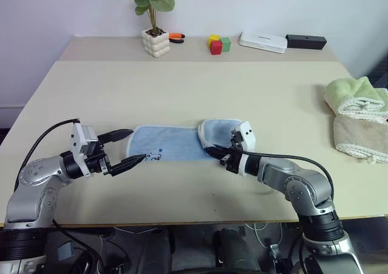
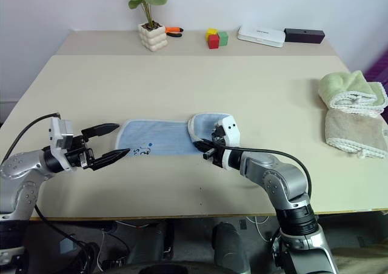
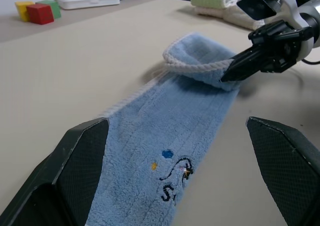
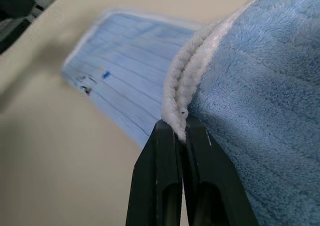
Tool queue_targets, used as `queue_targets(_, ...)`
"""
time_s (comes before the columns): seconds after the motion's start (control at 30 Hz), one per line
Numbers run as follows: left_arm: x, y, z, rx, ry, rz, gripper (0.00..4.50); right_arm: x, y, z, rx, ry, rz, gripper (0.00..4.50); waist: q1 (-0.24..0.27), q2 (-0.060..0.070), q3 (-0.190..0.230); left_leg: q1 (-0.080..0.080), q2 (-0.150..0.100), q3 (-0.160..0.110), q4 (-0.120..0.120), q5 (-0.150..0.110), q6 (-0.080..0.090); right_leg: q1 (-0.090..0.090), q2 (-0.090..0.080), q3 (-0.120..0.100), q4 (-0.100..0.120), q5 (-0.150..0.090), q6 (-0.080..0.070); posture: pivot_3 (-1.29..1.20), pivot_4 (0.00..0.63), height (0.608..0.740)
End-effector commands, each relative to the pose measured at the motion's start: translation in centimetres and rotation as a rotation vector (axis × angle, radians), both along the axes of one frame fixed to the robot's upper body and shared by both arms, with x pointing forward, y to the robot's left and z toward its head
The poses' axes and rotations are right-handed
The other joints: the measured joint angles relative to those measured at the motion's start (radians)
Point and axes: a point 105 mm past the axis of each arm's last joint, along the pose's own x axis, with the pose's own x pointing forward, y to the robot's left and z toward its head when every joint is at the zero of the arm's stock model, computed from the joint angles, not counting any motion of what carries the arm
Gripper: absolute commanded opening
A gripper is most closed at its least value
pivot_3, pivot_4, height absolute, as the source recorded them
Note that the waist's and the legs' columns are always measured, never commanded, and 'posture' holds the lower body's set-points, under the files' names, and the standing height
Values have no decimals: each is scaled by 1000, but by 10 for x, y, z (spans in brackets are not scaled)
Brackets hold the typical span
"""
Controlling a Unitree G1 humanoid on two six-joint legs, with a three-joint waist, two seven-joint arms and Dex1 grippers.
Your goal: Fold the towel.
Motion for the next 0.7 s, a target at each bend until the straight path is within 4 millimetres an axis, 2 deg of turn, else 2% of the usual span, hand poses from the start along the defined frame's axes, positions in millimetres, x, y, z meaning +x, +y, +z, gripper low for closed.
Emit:
queue_targets(0.03,3,0,7,18,-31,-1,4500,-4,5,13,50,-30,41,1843,-1,0,0,0,0,0,0,0,0,0,0,0,0,0,0,0,150,740)
queue_targets(0.17,5,-1,7,16,-32,-3,4500,-5,0,20,20,-74,80,3702,-1,0,0,0,0,0,0,0,0,0,0,0,0,0,0,0,150,740)
queue_targets(0.2,5,-2,7,15,-32,-4,4500,-3,-2,28,40,-99,81,4338,-1,0,0,0,0,0,0,0,0,0,0,0,0,0,0,0,150,740)
queue_targets(0.23,6,-2,7,14,-33,-6,4500,-2,-3,36,76,-114,83,4483,-1,0,0,0,0,0,0,0,0,0,0,0,0,0,0,0,150,740)
queue_targets(0.37,10,-4,7,9,-38,-11,4500,7,-12,72,196,-244,54,4483,-1,0,0,0,0,0,0,0,0,0,0,0,0,0,0,0,150,740)
queue_targets(0.43,11,-5,6,6,-37,-13,4500,16,-21,78,194,-301,-8,4483,0,0,0,0,0,0,0,0,0,0,0,0,0,0,0,0,150,740)
queue_targets(0.5,12,-7,6,7,-39,-17,4500,26,-30,79,199,-327,-80,3921,0,0,0,0,0,0,0,0,0,0,0,0,0,0,0,0,150,740)
queue_targets(0.57,12,-9,7,4,-40,-27,4500,35,-37,82,125,-428,-144,3183,-1,0,0,0,0,0,0,0,0,0,0,0,0,0,0,0,150,740)
queue_targets(0.63,12,-11,7,5,-40,-31,4500,40,-39,80,75,-491,-173,2163,-1,0,0,0,0,0,0,0,0,0,0,0,0,0,0,0,150,740)
queue_targets(0.7,12,-10,7,4,-39,-31,4500,44,-41,73,123,-465,-187,1233,-2,0,0,0,0,0,0,0,0,-1,0,0,0,0,0,0,150,740)
